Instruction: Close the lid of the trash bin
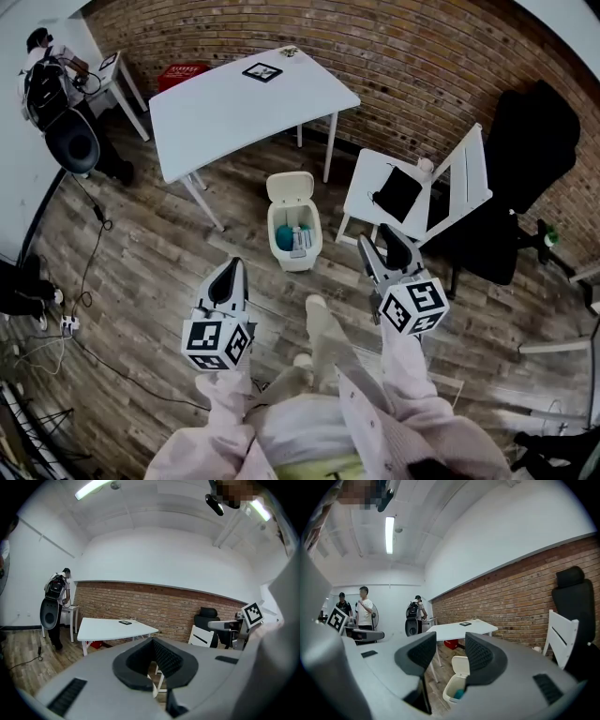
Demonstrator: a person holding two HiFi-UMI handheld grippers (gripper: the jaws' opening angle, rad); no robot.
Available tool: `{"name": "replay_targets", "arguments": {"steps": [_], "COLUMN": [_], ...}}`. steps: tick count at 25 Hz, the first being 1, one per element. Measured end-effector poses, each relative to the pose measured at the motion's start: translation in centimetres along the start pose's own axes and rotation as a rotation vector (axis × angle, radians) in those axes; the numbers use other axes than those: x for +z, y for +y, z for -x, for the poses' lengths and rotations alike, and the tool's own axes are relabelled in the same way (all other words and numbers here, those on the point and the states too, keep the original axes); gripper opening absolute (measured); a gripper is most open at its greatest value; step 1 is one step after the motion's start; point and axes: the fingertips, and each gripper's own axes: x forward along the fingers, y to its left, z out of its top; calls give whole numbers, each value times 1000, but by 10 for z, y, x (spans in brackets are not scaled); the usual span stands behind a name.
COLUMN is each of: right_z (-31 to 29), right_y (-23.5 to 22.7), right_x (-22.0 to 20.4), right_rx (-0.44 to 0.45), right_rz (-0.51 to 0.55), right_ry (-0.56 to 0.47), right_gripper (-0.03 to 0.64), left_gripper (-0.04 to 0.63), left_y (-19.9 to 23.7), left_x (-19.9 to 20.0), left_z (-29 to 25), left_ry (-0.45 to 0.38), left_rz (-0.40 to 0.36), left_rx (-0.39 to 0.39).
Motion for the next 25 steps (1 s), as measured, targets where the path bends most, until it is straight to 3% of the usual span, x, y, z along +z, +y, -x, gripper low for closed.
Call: {"name": "replay_targets", "arguments": {"steps": [15, 25], "right_z": [-150, -235], "right_y": [-71, -94], "right_x": [-23, -54], "right_rx": [125, 238], "right_rz": [-10, 48], "right_ry": [112, 216], "right_gripper": [175, 175], "left_gripper": [-6, -6], "left_y": [45, 70], "left_x": [-12, -34], "left_z": [-134, -197], "left_ry": [73, 140], "left_rz": [82, 148], "left_rx": [87, 140]}}
